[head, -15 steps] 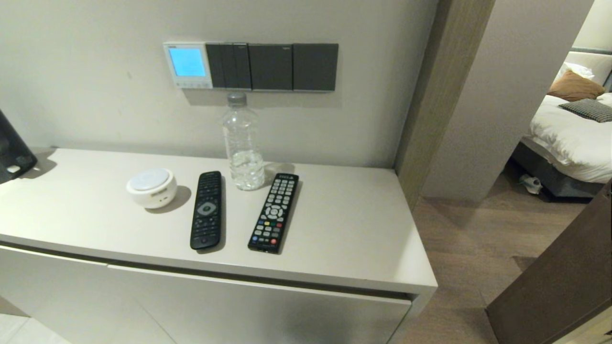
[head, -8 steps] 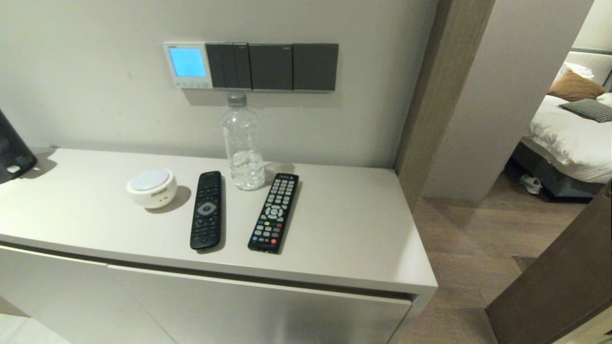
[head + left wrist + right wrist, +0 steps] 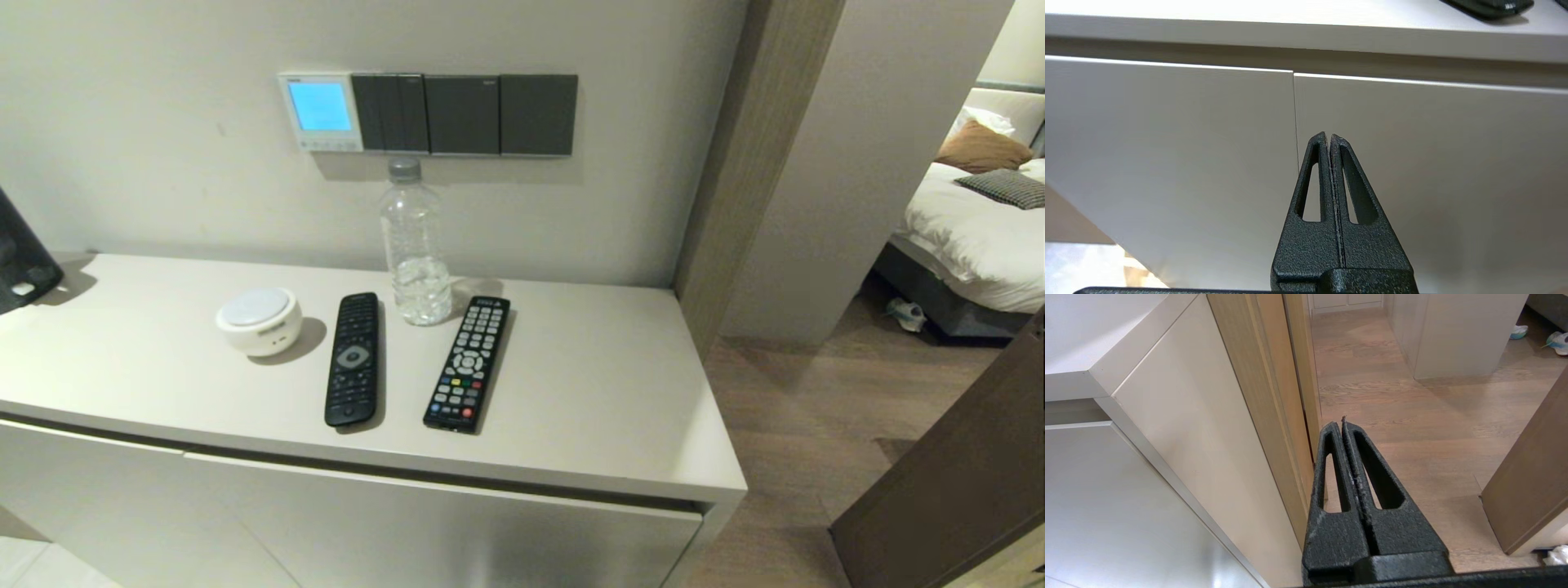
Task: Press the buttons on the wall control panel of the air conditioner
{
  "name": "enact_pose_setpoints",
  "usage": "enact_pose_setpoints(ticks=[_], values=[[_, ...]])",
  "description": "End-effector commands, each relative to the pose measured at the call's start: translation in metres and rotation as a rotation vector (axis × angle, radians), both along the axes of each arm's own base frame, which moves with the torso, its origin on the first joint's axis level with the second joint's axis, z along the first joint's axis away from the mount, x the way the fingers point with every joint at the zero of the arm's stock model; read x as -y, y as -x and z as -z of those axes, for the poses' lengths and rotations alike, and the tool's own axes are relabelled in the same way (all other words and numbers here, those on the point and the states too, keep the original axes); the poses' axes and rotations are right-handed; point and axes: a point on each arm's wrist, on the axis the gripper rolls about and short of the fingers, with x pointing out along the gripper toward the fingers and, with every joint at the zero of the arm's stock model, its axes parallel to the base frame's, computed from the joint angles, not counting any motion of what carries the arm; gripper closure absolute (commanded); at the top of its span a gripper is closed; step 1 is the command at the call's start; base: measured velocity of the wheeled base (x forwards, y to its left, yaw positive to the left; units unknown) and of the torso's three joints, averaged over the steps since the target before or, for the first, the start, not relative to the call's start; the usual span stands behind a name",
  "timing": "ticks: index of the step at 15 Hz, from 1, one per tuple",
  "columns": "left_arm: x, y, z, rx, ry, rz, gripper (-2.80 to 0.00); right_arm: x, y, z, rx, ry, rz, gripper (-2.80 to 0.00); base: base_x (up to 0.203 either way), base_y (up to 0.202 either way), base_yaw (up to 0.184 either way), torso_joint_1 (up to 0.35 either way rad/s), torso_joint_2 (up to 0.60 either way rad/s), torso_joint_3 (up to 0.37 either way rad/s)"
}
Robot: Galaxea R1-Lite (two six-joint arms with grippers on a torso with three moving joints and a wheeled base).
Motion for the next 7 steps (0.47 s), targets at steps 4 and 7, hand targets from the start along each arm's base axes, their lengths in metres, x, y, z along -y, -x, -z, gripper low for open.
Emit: enact_pose_setpoints(ticks=[4,7], values=[[0.0000,-0.0001,0.0006,-0.004,0.003,-0.001,0.00,0.0000,-0.0002,0.0004,-0.003,0.000,0.000,0.00,0.000,0.000,0.000,0.000,0.00,0.000],[0.0000,-0.0001,0.0006,-0.004,0.003,-0.001,0.00,0.0000,-0.0002,0.0004,-0.003,0.000,0.000,0.00,0.000,0.000,0.000,0.000,0.00,0.000]])
